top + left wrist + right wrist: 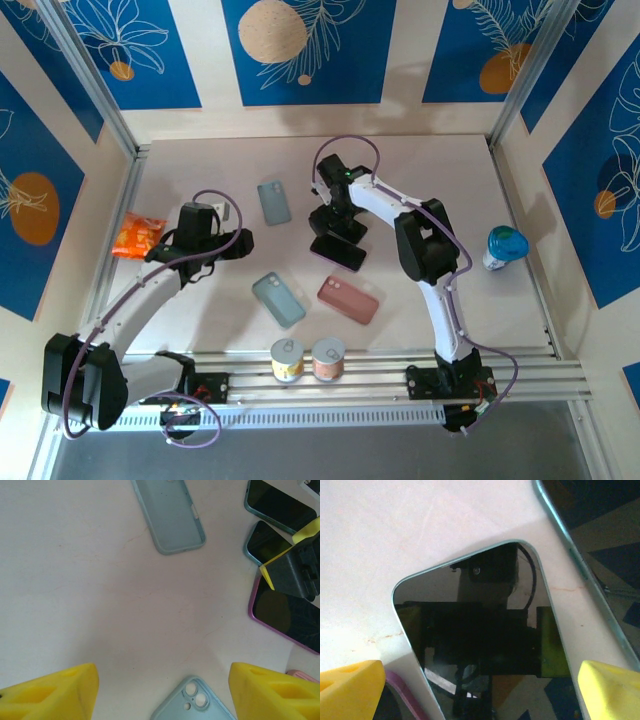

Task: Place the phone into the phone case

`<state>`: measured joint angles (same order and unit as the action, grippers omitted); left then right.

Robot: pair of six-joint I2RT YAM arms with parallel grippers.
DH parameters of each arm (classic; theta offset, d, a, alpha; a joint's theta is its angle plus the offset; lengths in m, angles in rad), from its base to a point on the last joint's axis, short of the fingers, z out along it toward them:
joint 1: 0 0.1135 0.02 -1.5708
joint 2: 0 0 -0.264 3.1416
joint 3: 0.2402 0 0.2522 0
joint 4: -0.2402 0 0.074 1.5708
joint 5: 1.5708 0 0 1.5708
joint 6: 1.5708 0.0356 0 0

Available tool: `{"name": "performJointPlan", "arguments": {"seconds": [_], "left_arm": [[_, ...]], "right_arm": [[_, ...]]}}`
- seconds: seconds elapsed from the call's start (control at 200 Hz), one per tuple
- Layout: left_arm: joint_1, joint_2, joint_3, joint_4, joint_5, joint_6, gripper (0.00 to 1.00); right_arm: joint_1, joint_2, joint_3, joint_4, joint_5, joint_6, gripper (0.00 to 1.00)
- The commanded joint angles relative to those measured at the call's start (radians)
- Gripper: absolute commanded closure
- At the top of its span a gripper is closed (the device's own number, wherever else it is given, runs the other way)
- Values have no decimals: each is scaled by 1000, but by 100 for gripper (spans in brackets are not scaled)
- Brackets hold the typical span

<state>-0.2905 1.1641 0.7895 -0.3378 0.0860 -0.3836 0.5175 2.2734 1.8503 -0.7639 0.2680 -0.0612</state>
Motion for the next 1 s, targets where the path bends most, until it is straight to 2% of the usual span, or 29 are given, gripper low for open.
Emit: {"name": "performJointPlan", "arguments": {"seconds": [0.0, 0.35, 0.48, 0.7, 0.835, 0.995], "left_arm": [[-7, -3, 7, -9, 11, 17, 30], [-7, 17, 22, -12, 11, 25, 30], [-7, 19, 25, -13, 11, 24, 30], [-8, 19, 25, -15, 9, 25, 30], [-8, 17, 18, -13, 15, 23, 30], [-8, 12, 6, -6, 31, 20, 31]], "right_arm": [[-19, 41, 26, -48, 25, 2, 1], [-79, 40, 32, -73, 17, 78, 3], [-79, 28, 7, -75, 5, 84, 9], [-77, -12, -59, -78, -43, 96, 6], [-73, -30, -96, -77, -31, 98, 5], [-68, -63, -144, -58, -12, 90, 12]]}}
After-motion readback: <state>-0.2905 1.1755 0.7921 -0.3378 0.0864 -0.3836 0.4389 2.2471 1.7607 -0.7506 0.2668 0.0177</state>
